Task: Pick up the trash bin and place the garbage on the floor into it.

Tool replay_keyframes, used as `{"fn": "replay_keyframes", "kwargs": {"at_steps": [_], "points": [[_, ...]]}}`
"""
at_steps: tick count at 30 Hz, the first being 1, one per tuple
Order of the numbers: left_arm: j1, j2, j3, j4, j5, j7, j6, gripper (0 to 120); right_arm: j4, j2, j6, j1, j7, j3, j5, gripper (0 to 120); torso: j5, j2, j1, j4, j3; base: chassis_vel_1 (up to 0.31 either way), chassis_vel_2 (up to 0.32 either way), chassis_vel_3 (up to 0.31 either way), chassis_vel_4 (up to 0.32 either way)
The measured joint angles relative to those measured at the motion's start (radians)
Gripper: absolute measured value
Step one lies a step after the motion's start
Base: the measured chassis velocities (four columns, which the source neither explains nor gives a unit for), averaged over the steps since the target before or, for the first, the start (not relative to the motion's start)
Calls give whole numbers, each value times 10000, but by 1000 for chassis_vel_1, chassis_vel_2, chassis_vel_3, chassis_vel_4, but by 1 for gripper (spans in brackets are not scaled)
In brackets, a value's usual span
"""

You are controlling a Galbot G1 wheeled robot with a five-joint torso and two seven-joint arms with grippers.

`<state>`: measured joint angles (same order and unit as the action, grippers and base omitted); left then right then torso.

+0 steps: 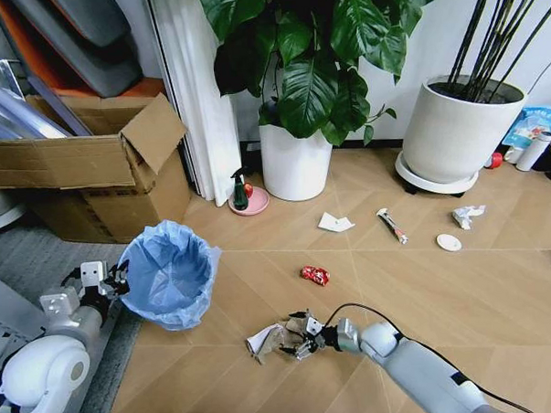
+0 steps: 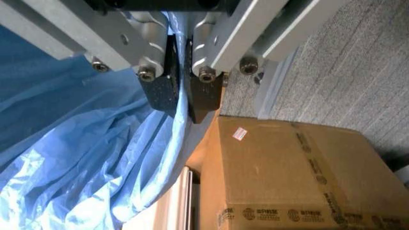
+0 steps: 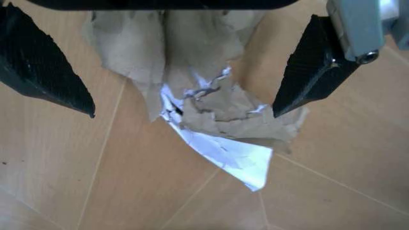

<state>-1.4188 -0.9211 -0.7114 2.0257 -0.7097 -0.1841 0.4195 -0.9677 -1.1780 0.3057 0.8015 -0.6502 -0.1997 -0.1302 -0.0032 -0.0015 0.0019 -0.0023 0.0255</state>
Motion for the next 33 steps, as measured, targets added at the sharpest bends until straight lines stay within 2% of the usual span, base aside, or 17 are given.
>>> {"fn": "replay_keyframes", "kwargs": {"at_steps": [18, 20, 23, 24, 27, 29, 30, 32, 33], "points": [[71, 184, -92, 88, -233, -55, 79, 0, 1378, -786, -321, -662, 148, -493, 222, 98, 2, 0, 0, 2, 0, 0, 0, 0, 0], [74, 182, -92, 88, -240, -56, 79, 0, 1492, -809, -353, -660, 85, -506, 232, 91, 1, 0, 0, 1, 0, 0, 0, 0, 0], [78, 182, -92, 88, -247, -56, 79, 0, 1539, -806, -373, -655, 71, -506, 239, 87, 1, 0, 0, 1, -1, 0, 0, 0, 0], [81, 182, -92, 88, -250, -56, 79, 0, 1577, -793, -388, -649, 61, -507, 241, 79, 1, 0, 0, 1, 0, 0, 0, 0, 0], [85, 182, -93, 88, -251, -56, 79, 0, 1597, -780, -398, -647, 54, -507, 242, 75, 1, 0, 0, 1, 0, 0, 0, 0, 0], [96, 180, -92, 88, -255, -56, 79, 0, 1629, -746, -430, -640, 42, -495, 238, 62, 1, 0, 0, 0, 0, 0, 0, 0, 0], [97, 179, -92, 89, -255, -55, 79, 0, 1632, -739, -435, -639, 41, -491, 234, 62, 1, 0, 0, 0, 0, 0, 0, 0, 0], [123, 159, -58, 64, -257, -56, 79, 0, 1635, -691, -480, -608, -5, -471, 193, 46, 1, 0, 0, 0, 0, 0, 0, 0, 0], [123, 159, -58, 64, -257, -56, 79, 0, 1635, -691, -480, -608, -5, -471, 193, 46, 1, 0, 0, 0, 0, 0, 0, 0, 0]]}}
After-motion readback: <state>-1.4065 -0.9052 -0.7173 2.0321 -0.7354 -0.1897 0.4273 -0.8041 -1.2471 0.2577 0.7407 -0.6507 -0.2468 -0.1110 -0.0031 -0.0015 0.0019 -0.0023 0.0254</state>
